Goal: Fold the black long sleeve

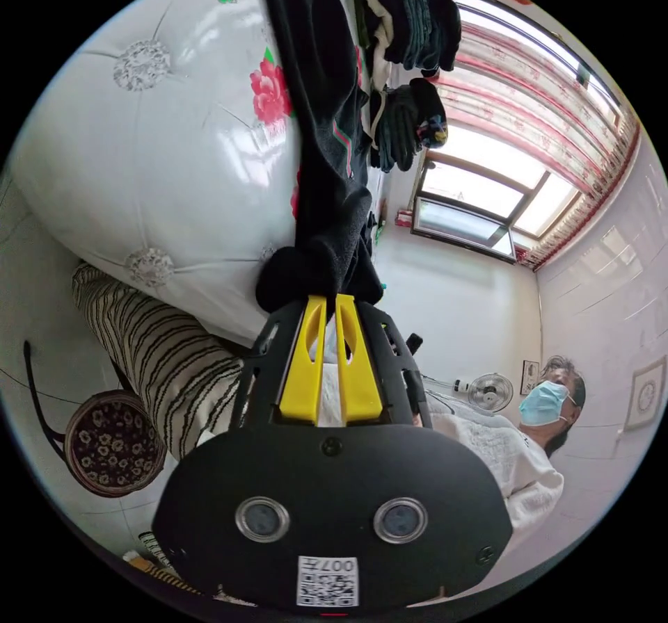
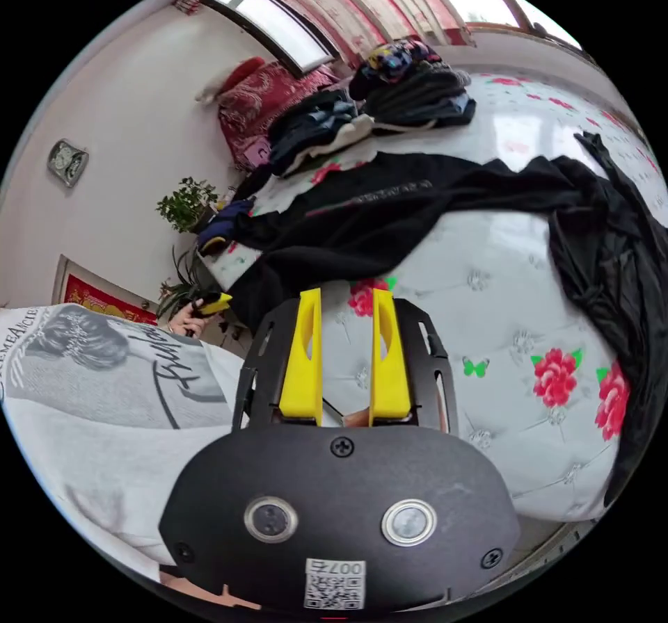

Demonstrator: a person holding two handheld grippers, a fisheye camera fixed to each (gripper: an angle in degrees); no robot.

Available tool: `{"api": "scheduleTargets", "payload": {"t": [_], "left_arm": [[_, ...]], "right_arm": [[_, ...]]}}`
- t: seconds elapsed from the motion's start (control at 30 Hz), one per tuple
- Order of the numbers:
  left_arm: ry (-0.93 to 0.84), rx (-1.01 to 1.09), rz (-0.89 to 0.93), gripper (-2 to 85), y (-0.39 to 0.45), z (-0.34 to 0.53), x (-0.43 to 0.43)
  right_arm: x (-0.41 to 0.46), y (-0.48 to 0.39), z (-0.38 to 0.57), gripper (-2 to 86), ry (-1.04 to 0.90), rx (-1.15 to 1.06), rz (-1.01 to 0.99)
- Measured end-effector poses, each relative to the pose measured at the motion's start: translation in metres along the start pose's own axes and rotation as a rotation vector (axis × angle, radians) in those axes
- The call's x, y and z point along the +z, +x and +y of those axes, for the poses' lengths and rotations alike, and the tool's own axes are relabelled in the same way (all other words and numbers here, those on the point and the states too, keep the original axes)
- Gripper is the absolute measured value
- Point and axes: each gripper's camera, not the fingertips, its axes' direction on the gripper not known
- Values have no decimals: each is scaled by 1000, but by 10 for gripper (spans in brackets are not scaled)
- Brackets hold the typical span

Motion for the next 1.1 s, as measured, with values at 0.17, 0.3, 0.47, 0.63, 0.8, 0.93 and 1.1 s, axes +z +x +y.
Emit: {"api": "scheduleTargets", "payload": {"t": [0.17, 0.3, 0.47, 0.63, 0.8, 0.93, 1.1], "left_arm": [[-10, 26, -17, -7, 13, -17, 0], [-71, 74, -34, -7, 34, -26, 6], [-140, 239, -33, -6, 87, -28, 18], [-18, 235, -84, -5, 85, -29, -9], [-55, 91, -180, 0, 30, -66, 55], [-40, -26, -360, 27, -3, -88, 103], [44, 188, -431, 60, 32, -44, 82]], "right_arm": [[68, -18, 21, 83, -134, -78, -35], [127, -56, -4, 79, -184, -180, -161], [154, -59, -44, 25, -219, -135, -322], [-83, -29, -50, 4, 218, -122, -401], [-116, -34, -115, 26, 306, -77, -223], [4, -30, -185, 53, 156, -12, -147], [64, -11, -167, 51, 123, 0, 44]]}}
